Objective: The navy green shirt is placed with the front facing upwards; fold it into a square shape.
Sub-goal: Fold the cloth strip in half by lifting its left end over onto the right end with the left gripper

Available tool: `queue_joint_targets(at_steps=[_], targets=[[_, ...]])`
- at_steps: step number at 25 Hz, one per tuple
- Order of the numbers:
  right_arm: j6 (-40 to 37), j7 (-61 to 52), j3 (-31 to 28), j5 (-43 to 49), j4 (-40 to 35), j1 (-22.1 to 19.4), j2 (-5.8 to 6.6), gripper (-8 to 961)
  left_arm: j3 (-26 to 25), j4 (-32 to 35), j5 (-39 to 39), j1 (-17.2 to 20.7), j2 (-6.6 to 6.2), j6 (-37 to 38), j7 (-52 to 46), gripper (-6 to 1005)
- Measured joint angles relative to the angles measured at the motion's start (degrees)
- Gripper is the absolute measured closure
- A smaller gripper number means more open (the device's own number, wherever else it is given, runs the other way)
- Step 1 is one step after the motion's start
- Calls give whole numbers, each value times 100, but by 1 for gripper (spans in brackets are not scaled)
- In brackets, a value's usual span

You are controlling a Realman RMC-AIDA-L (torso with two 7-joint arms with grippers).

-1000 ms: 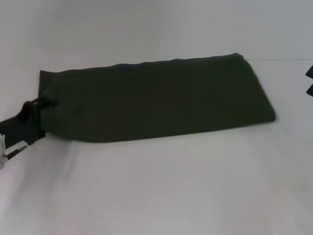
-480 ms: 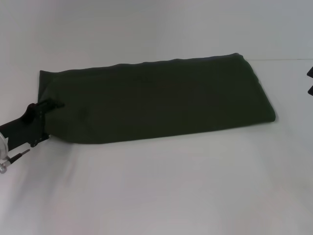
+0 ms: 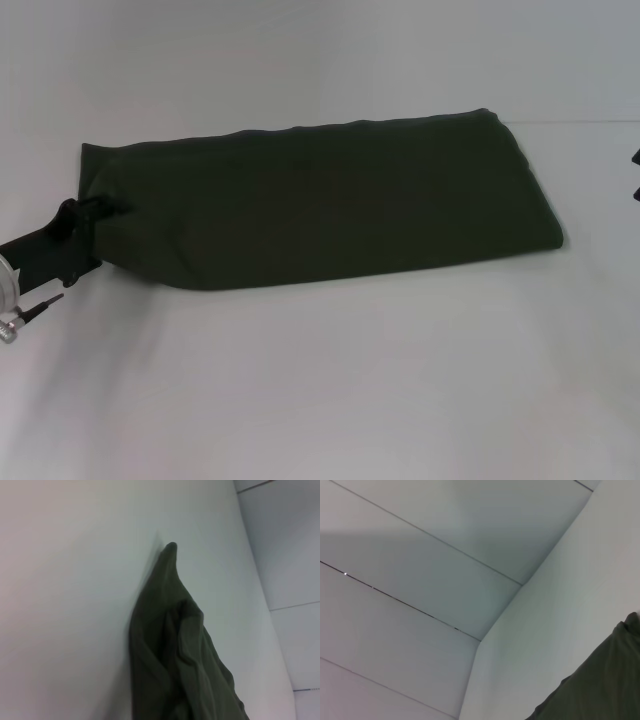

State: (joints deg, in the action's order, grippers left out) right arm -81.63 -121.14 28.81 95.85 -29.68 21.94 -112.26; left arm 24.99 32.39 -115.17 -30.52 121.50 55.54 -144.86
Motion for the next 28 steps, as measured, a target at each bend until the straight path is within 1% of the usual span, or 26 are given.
queue_joint_targets(at_steps=[8,14,19,24,28], targets=[[-3,2,-60,18,0,-23,3,84,45,25,-41,-4,-8,13,40,481],[47,6,-61,22,0,-45,3,85,93,8,-54,-21,-18,-11,72,689],[87,12,-68,22,3,-66,14,85,237,40,-105,-38,-65,-159,345,906],[111,12,-69,22,-1,-67,36,85,263,214,-420,-66,-156,-390,456,992],[190,12,-69,22,0,-68,38,84,230,376,-640,-53,-268,-407,412,993]])
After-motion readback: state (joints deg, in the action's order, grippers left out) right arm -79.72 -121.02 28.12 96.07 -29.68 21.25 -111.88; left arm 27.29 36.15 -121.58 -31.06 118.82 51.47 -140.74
